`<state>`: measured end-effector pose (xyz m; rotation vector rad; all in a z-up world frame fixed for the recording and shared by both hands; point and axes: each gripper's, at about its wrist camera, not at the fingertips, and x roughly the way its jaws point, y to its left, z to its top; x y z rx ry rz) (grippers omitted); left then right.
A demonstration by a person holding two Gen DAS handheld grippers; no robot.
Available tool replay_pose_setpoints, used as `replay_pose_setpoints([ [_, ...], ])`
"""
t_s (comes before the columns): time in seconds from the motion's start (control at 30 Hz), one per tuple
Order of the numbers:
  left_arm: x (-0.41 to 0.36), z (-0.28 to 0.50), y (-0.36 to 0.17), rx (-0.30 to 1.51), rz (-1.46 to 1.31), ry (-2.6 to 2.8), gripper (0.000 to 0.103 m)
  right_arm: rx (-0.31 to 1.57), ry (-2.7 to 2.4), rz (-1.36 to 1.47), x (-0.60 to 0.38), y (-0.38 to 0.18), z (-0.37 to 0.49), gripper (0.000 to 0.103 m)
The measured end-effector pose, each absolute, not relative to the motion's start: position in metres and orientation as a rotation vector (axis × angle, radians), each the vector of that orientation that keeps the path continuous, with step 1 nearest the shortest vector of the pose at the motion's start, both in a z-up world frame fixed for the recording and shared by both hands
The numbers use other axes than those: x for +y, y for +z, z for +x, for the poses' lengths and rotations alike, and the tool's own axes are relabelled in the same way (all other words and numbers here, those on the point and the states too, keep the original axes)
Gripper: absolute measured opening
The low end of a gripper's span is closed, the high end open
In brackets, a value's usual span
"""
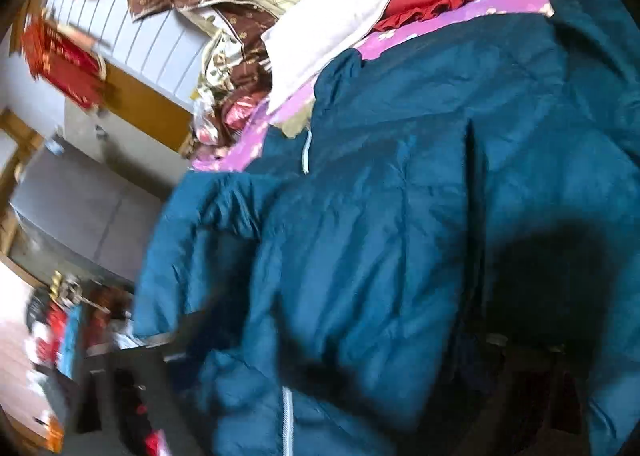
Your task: Fold large clothes
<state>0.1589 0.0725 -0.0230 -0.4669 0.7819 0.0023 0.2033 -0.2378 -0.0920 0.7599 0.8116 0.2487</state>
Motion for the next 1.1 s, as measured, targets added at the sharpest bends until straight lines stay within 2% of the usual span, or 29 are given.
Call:
replay_pose_setpoints([
  [0.03,0.075,0.159,-0.025,0.788,-0.474,0.010,0.063,0.799,0.243,0.782,-0.244,-0.091,0.202,0.020],
  [0.1,0.080,0.158,-0.028,0.796,-0.497,0.034,0.063,0.751,0.198,0.674,-0.251,-0.074,0.193,0.013],
  [0.23,0.087,0.159,-0.032,0.810,-0.528,0.070,0.063,0.754,0.097,0.576,-0.293,-0.053,0.178,0.012],
  [0.37,0.083,0.161,-0.032,0.814,-0.510,0.060,0.063,0.859,0.104,0.551,-0.328,-0.062,0.181,0.012],
  [0.6,0.085,0.163,-0.028,0.792,-0.487,0.083,0.063,0.869,0.124,0.543,-0.344,-0.077,0.182,0.013],
  [0.67,0.091,0.165,-0.030,0.791,-0.494,0.099,0.063,0.866,0.154,0.572,-0.347,-0.076,0.181,0.017],
  [0.83,0.104,0.172,-0.028,0.772,-0.513,0.158,0.063,0.783,0.092,0.582,-0.370,-0.048,0.158,0.044],
  [0.97,0.101,0.186,-0.018,0.733,-0.457,0.141,0.063,0.619,-0.047,0.492,-0.364,-0.005,0.137,0.045],
  [1.1,0.092,0.217,-0.010,0.761,-0.323,0.131,0.064,0.655,0.048,0.317,-0.306,0.012,0.155,0.045],
])
